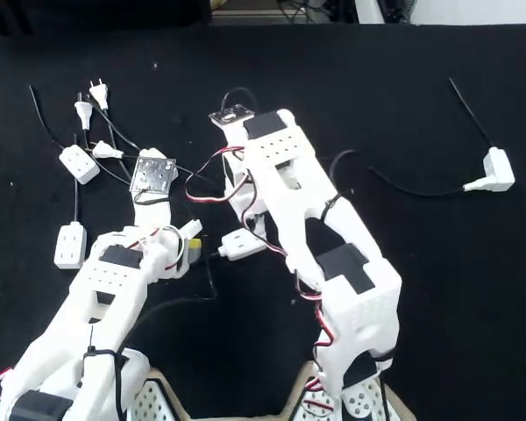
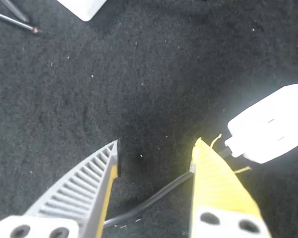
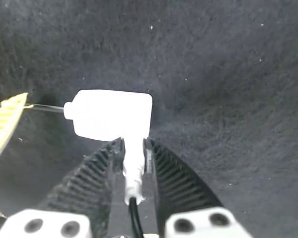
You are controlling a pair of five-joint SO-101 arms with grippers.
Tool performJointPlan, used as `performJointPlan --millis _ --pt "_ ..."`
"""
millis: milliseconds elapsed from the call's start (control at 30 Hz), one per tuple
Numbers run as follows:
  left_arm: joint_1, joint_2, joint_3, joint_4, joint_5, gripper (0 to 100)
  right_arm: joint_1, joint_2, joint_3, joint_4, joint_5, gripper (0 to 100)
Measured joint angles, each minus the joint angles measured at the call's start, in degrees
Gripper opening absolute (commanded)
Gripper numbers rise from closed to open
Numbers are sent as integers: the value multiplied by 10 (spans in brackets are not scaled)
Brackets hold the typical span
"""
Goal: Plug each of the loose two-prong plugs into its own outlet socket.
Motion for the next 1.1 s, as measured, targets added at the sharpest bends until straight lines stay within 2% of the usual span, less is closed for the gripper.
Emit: performJointPlan --millis 1100 --pt "-1 0 0 0 -1 242 -4 32 15 -10 0 11"
